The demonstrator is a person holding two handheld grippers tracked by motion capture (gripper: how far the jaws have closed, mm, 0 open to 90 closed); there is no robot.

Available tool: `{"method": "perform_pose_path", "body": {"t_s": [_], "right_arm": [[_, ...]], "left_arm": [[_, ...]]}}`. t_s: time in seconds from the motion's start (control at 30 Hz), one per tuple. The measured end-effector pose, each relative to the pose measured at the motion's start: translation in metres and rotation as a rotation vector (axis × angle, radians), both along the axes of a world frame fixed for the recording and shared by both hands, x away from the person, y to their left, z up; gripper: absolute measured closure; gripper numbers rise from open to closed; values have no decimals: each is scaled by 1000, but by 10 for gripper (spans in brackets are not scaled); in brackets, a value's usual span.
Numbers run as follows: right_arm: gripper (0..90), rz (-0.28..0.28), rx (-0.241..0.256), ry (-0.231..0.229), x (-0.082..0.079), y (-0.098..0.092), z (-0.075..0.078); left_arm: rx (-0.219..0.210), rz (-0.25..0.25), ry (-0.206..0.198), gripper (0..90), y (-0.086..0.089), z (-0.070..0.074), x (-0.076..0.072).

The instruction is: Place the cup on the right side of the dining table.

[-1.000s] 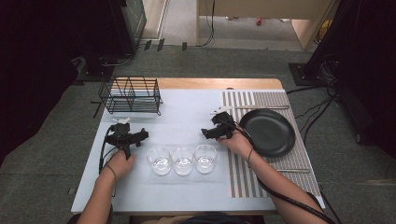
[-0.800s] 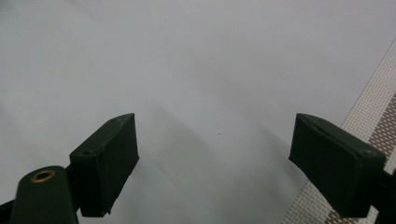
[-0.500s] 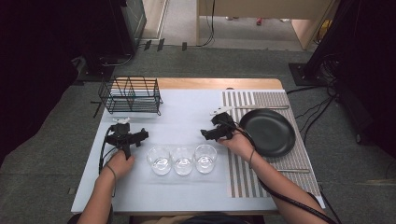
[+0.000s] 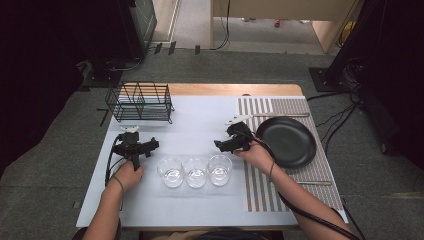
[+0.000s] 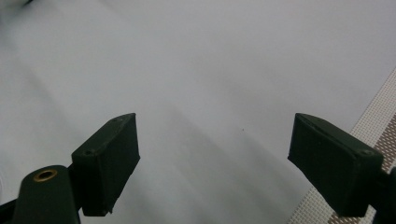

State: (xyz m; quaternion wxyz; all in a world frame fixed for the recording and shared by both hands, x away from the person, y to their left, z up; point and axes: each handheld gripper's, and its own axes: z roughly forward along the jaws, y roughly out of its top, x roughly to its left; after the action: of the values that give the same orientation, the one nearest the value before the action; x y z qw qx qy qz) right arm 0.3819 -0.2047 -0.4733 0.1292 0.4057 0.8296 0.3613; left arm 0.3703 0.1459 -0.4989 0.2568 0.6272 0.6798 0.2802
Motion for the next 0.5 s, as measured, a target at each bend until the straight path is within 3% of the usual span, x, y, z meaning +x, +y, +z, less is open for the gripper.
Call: {"method": "perform_pose_path", "body": {"t_s": [0.5], "right_arm": [[166, 24, 30, -25, -9, -2, 10]], "left_arm": [[1, -5, 4, 0, 1, 0, 0]]}}
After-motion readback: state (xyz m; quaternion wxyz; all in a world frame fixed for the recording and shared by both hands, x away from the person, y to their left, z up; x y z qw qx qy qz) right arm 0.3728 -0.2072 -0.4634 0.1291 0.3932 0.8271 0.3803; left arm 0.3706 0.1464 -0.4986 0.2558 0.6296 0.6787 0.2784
